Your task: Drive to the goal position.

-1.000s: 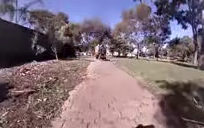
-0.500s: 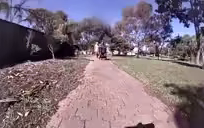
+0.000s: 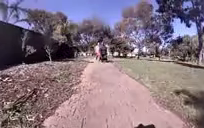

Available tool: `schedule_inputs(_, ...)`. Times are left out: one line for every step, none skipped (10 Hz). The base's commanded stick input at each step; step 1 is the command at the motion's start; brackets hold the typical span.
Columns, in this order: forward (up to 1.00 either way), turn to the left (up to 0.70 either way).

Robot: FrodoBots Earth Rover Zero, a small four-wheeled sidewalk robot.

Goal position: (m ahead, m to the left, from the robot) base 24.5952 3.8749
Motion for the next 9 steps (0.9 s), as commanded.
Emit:
schedule_inputs(0.7, 0.0)
schedule_inputs(0.46, 0.0)
schedule_inputs(0.21, 0.0)
schedule_inputs(0.0, 0.0)
schedule_inputs(0.0, 0.0)
schedule_inputs(0.0, 0.0)
schedule_inputs(0.04, 0.0)
schedule_inputs(0.15, 0.0)
schedule_inputs(0.25, 0.0)
